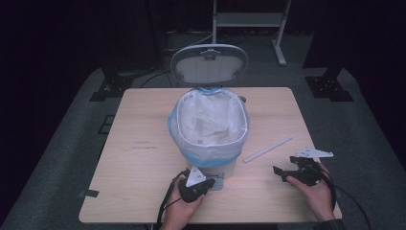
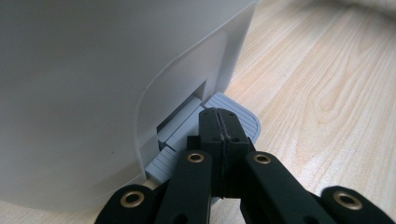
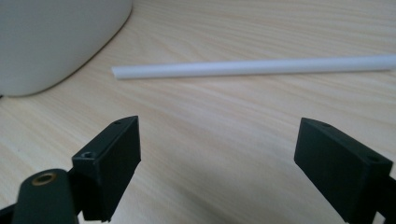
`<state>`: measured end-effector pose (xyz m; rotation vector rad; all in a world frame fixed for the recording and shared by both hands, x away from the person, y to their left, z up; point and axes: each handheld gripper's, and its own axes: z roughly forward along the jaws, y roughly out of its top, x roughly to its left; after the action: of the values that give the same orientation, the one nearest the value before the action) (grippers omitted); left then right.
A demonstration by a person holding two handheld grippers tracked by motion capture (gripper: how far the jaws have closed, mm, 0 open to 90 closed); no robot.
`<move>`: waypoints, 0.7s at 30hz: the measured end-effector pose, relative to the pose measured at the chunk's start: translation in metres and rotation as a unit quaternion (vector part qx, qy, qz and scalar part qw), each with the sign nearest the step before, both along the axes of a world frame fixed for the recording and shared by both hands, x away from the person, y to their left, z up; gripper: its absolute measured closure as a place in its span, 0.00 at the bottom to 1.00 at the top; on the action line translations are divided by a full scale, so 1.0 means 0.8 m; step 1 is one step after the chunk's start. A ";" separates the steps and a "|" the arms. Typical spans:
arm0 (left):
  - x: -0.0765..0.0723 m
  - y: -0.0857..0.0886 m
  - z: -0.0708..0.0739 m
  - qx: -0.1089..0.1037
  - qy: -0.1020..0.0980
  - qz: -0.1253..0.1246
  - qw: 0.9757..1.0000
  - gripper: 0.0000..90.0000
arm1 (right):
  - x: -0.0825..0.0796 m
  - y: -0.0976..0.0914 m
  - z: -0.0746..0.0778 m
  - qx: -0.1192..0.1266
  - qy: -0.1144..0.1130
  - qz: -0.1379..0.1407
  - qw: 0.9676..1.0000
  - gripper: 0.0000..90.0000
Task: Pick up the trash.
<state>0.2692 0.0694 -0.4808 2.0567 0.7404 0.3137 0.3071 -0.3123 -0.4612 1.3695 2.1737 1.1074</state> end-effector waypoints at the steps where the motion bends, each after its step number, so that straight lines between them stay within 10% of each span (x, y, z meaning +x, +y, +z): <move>1: 0.000 0.000 0.000 0.000 0.000 0.000 1.000 1.00 | 0.003 0.002 0.001 0.001 0.000 0.000 1.000 0.15; 21: 0.000 0.000 0.000 0.000 0.000 0.000 1.000 1.00 | 0.055 0.040 -0.003 0.022 0.000 -0.027 0.999 0.20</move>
<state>0.2693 0.0695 -0.4808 2.0573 0.7405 0.3137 0.3512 -0.2806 -0.4639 1.4391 2.1112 1.1423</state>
